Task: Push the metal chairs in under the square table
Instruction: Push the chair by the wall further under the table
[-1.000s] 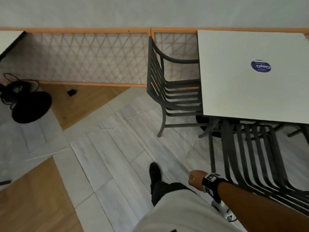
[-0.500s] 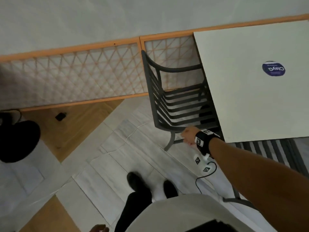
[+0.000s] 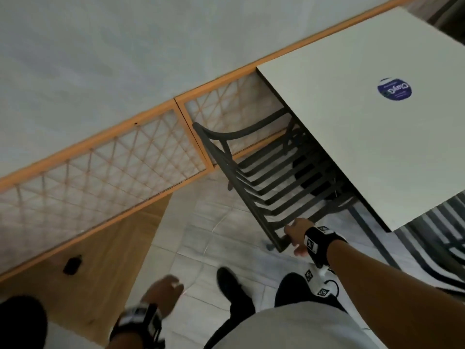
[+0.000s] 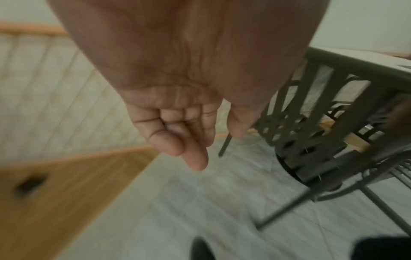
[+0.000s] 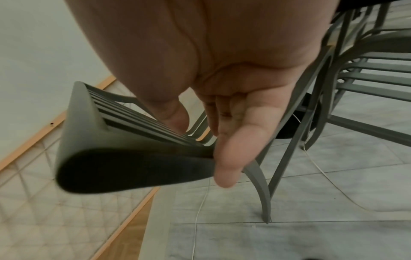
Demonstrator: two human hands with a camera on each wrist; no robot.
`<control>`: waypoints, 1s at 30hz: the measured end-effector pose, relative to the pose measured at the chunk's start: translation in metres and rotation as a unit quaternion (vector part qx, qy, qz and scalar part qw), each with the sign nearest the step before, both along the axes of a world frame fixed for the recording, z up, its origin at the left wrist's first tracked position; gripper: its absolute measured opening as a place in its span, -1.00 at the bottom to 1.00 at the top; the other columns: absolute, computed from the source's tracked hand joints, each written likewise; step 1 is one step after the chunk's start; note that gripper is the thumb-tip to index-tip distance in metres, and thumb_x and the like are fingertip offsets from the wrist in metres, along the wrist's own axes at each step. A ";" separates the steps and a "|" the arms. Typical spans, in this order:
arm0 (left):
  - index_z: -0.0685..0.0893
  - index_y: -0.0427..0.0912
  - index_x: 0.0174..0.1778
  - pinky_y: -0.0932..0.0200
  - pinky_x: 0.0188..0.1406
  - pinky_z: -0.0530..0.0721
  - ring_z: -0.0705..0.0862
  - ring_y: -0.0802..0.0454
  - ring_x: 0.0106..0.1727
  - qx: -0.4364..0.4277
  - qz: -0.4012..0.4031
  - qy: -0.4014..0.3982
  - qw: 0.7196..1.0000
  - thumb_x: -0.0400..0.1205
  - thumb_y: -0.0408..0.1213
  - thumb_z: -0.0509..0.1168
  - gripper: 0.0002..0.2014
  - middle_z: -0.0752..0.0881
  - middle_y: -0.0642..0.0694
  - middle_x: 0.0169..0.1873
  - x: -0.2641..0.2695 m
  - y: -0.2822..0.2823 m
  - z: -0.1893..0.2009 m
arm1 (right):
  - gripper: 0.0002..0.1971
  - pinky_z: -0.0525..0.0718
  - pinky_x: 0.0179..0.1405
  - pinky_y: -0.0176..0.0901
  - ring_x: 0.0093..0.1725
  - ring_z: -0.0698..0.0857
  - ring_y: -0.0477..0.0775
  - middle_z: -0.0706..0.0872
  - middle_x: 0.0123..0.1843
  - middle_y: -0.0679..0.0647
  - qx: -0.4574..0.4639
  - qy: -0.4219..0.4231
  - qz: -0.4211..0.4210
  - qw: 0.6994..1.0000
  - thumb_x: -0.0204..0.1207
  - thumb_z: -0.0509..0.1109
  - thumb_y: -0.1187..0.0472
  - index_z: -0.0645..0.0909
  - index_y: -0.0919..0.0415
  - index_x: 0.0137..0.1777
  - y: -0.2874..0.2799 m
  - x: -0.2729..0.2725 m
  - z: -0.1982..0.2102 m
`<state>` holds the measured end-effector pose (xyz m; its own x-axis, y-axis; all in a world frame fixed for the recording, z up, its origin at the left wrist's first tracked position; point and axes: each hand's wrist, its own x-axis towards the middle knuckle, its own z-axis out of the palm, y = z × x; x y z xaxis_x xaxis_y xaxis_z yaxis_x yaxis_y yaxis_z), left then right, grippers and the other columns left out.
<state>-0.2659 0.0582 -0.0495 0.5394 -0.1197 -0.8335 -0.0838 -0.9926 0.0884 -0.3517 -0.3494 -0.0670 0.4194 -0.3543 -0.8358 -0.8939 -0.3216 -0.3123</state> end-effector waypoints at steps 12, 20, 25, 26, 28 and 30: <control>0.55 -0.03 0.46 -0.05 0.22 0.65 0.68 -0.19 0.25 -0.083 -0.184 -0.214 0.956 0.69 0.06 0.19 -0.55 0.70 -0.13 0.32 0.255 -0.204 0.103 | -0.61 0.77 -0.03 0.02 -0.07 0.73 0.18 0.75 0.05 0.15 -0.056 0.020 -0.002 0.998 0.48 0.27 -0.12 0.63 0.16 0.12 0.013 0.010 0.000; 0.50 0.05 0.47 -0.22 0.44 0.54 0.57 -0.24 0.40 -0.033 -0.499 -0.214 0.839 0.43 0.11 0.36 -0.35 0.61 -0.12 0.40 0.297 -0.283 0.086 | -0.41 0.67 -0.01 0.04 0.00 0.66 0.16 0.66 0.05 0.10 -0.031 -0.023 0.024 0.999 0.47 0.17 -0.46 0.56 0.08 0.06 0.031 0.039 0.029; 0.27 -0.03 0.66 -0.30 0.61 0.34 0.41 -0.24 0.58 0.046 -0.573 -0.197 0.794 0.47 -0.07 0.52 -0.14 0.39 -0.12 0.61 0.347 -0.299 0.051 | -0.06 0.77 0.03 0.08 0.00 0.71 0.08 0.67 0.12 0.01 -0.022 0.008 -0.016 1.000 -0.02 0.29 -0.70 0.56 -0.05 0.23 0.060 0.038 0.023; 0.28 -0.04 0.65 -0.29 0.57 0.37 0.42 -0.25 0.56 0.051 -0.579 -0.192 0.791 0.49 -0.09 0.51 -0.18 0.40 -0.13 0.60 0.357 -0.300 0.046 | -0.07 0.78 0.03 0.07 0.01 0.71 0.08 0.68 0.15 0.01 -0.031 0.017 -0.028 0.999 -0.04 0.32 -0.66 0.55 -0.09 0.26 0.067 0.037 0.019; 0.35 0.01 0.59 -0.28 0.53 0.43 0.48 -0.25 0.49 0.049 -0.580 -0.182 0.793 0.53 -0.15 0.42 -0.32 0.48 -0.11 0.52 0.372 -0.300 0.036 | -0.15 0.76 0.07 0.01 0.10 0.71 0.12 0.64 0.29 0.07 -0.059 0.039 -0.072 0.995 0.09 0.41 -0.45 0.49 -0.07 0.39 0.075 0.041 0.016; 0.41 0.07 0.57 -0.20 0.41 0.56 0.57 -0.23 0.39 0.028 -0.568 -0.177 0.803 0.59 -0.24 0.29 -0.43 0.55 -0.09 0.45 0.379 -0.300 0.029 | -0.20 0.73 0.13 0.05 0.23 0.68 0.22 0.55 0.40 0.13 -0.095 0.081 -0.121 0.985 0.26 0.50 -0.15 0.37 0.07 0.50 0.080 0.047 0.017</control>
